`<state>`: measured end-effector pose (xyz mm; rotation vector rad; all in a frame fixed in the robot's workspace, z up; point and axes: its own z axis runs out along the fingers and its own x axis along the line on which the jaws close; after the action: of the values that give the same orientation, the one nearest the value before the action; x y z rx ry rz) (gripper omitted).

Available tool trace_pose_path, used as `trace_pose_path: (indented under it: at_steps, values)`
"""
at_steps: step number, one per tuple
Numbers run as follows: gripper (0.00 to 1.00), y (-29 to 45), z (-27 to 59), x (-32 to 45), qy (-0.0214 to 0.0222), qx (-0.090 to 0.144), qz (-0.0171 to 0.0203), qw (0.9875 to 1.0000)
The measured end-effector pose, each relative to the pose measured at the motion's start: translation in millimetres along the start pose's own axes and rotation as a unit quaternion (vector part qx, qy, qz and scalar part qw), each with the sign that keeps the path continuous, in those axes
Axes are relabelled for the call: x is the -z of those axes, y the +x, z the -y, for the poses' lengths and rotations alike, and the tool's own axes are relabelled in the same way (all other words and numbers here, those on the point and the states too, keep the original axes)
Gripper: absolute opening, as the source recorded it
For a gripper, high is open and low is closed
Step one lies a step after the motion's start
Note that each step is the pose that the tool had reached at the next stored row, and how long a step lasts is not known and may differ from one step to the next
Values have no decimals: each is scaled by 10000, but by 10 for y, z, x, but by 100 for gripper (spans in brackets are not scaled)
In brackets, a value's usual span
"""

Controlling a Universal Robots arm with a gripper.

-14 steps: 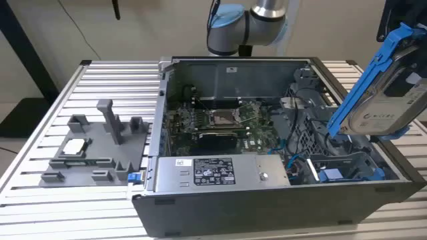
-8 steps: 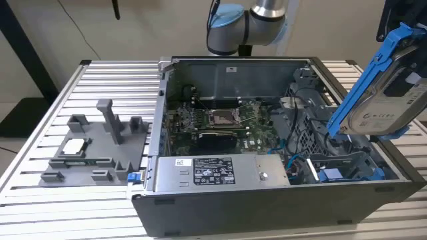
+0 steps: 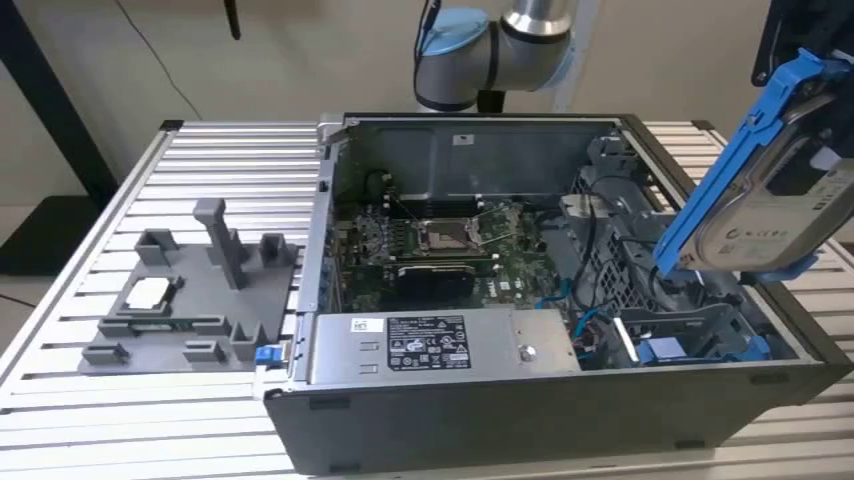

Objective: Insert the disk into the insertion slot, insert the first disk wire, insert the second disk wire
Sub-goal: 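Insert the disk into the insertion slot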

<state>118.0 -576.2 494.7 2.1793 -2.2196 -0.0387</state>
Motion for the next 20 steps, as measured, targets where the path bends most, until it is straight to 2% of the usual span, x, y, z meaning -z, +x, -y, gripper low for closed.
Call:
trace_pose_path:
  at_steps: [6,13,15,20]
  values:
    - [33,-2,5,-93,1,1,12,10000]
    - [33,-1,9,-198,29,3,62,10000]
    - [33,-1,9,-203,30,3,75,10000]
    - [33,-1,9,-212,40,3,80,10000]
